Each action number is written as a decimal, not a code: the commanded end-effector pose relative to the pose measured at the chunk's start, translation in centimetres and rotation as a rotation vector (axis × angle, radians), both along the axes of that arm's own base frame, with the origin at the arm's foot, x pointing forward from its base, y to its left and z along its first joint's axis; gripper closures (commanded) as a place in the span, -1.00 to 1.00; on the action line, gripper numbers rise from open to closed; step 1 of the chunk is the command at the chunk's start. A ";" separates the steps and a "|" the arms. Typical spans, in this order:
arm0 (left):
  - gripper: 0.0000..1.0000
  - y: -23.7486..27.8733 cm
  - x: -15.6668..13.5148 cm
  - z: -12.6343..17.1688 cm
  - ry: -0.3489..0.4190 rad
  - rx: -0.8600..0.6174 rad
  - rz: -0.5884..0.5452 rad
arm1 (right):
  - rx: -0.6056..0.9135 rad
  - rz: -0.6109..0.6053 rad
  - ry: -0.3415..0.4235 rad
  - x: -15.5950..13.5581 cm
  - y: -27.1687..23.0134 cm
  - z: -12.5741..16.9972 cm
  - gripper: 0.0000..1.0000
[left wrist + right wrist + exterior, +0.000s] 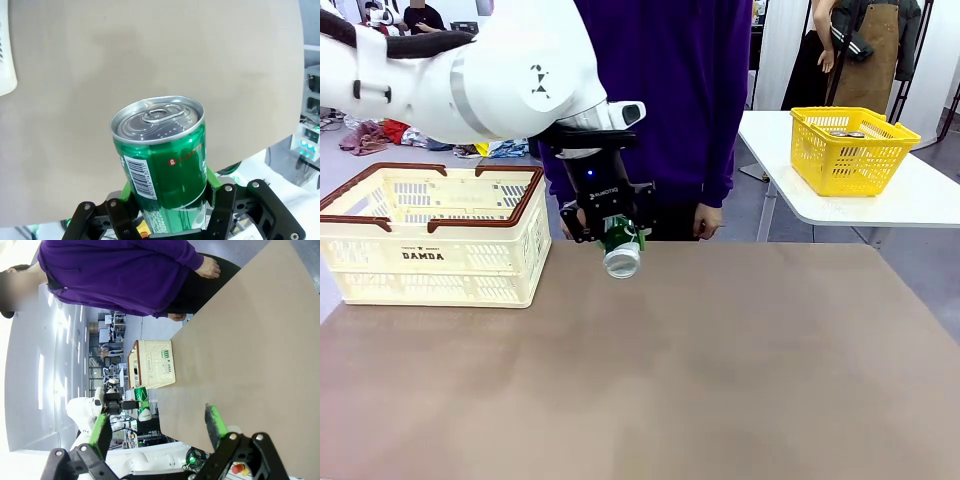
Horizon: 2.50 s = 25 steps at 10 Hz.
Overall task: Place the drinks into the Shopping basket.
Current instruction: Pick up one drink and place it into the Shopping basket.
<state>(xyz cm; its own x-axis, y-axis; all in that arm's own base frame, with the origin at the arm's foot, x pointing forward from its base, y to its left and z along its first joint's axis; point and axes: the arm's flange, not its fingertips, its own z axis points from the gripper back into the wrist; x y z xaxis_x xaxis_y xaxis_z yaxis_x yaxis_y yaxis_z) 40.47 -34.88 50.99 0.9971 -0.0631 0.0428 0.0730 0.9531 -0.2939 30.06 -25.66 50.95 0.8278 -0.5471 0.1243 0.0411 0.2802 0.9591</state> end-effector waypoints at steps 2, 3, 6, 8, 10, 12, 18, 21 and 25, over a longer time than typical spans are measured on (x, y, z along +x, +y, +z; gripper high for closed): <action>1.00 -1.2 0.4 1.1 -0.011 0.016 -0.031 | 0.002 0.006 -0.028 0.1 -0.1 0.1 -1.00; 1.00 -0.8 -0.1 0.1 -0.002 0.002 -0.018 | 0.002 0.006 -0.028 0.1 -0.1 0.1 -1.00; 1.00 7.5 8.6 7.0 -0.004 -0.185 0.070 | 0.002 0.006 -0.028 0.1 -0.1 0.1 -1.00; 1.00 12.8 15.1 9.1 -0.069 -0.191 0.125 | 0.002 0.006 -0.028 0.1 -0.1 0.1 -1.00; 1.00 17.1 19.9 9.1 -0.130 -0.144 0.151 | 0.002 0.006 -0.028 0.1 -0.1 0.1 -1.00; 1.00 21.2 23.8 6.9 -0.118 -0.039 0.222 | 0.002 0.006 -0.028 0.1 -0.1 0.1 -1.00; 1.00 28.4 23.7 0.8 0.074 0.129 0.185 | 0.002 0.006 -0.028 0.1 -0.1 0.1 -1.00; 1.00 28.6 21.5 2.6 0.065 0.060 0.149 | 0.002 0.006 -0.028 0.1 -0.1 0.1 -1.00; 1.00 28.6 23.3 0.7 0.074 0.134 0.178 | 0.002 0.006 -0.028 0.1 -0.1 0.1 -1.00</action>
<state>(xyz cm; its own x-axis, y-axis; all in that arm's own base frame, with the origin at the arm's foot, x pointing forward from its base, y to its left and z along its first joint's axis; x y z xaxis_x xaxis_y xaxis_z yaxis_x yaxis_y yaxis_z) 63.82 -6.32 50.97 0.9937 0.1021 -0.0452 -0.1085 0.9789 -0.1729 30.03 -25.68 50.95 0.8273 -0.5478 0.1242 0.0415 0.2802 0.9591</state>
